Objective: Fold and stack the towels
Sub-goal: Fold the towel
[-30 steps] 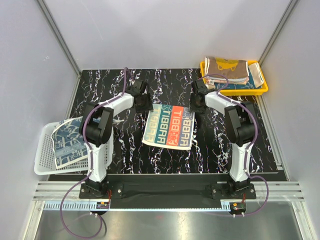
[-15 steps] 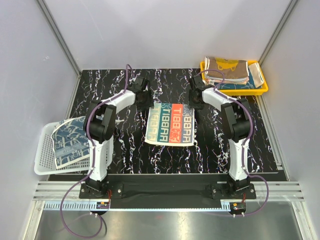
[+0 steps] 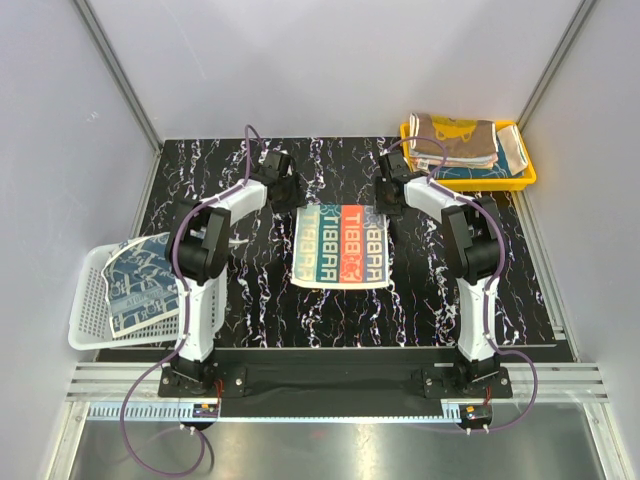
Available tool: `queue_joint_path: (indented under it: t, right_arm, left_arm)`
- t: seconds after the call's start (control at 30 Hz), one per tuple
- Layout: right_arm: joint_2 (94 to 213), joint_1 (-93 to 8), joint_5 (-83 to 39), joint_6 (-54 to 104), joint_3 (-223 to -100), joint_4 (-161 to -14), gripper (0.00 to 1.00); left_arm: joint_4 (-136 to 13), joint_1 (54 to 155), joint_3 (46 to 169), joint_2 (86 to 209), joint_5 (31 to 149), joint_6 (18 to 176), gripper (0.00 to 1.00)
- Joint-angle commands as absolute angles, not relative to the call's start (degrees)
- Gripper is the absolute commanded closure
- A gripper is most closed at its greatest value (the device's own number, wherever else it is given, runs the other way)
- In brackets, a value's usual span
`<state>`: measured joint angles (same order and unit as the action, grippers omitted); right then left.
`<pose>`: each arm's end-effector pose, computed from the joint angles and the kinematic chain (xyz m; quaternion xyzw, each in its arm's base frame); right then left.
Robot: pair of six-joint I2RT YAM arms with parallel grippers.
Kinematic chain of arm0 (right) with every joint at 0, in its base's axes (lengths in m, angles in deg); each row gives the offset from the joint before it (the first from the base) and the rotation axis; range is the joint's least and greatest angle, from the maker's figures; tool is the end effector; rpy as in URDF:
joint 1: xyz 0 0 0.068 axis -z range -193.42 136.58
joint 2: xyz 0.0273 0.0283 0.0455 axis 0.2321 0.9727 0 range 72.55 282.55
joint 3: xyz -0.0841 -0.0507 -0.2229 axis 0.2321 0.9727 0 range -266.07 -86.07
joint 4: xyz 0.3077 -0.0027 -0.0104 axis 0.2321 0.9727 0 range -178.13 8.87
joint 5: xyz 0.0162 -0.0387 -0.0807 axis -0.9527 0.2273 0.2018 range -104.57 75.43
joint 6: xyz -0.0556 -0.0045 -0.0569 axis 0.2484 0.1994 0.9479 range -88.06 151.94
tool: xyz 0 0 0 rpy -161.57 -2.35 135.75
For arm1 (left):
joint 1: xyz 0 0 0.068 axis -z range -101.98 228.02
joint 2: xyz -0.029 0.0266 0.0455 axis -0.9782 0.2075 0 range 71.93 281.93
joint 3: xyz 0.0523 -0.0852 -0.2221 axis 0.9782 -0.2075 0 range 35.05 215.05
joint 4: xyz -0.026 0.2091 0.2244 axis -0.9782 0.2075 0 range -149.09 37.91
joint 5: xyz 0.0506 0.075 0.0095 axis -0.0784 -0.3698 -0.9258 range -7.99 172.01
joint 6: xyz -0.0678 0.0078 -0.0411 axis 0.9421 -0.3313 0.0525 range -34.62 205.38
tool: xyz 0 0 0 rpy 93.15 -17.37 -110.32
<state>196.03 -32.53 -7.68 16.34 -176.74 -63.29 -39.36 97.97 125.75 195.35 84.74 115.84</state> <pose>0.4796 0.1574 0.0794 -0.0126 0.9587 0.0279 0.2826 0.4833 -0.1790 0.0870 -0.0791 0.9432 -0.1574 0.2816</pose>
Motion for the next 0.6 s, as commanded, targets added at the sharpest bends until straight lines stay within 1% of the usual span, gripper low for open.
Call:
queue_joint_path:
  t: [0.0, 0.27, 0.43, 0.53, 0.57]
  right_arm:
    - [193.1, -32.8, -9.8, 17.8, -176.2, -67.4, 0.54]
    - [195.0, -32.8, -8.0, 19.0, -177.7, -66.2, 0.54]
    - [194.9, -32.1, -8.9, 19.5, -176.5, -68.1, 0.55]
    - [194.6, -31.7, -9.9, 20.1, -175.6, -69.8, 0.62]
    - [194.6, -31.8, -10.5, 20.4, -175.6, -70.1, 0.62]
  left_arm:
    - [-44.8, 97.4, 125.8, 196.0, 86.7, 115.8, 0.45]
    - [-43.7, 97.1, 126.1, 198.1, 87.1, 115.7, 0.5]
    - [-43.4, 96.9, 125.8, 198.8, 86.5, 115.5, 0.56]
    - [-43.0, 96.8, 126.2, 199.1, 86.0, 115.3, 0.6]
    - [-42.7, 96.7, 126.4, 199.2, 85.6, 115.4, 0.61]
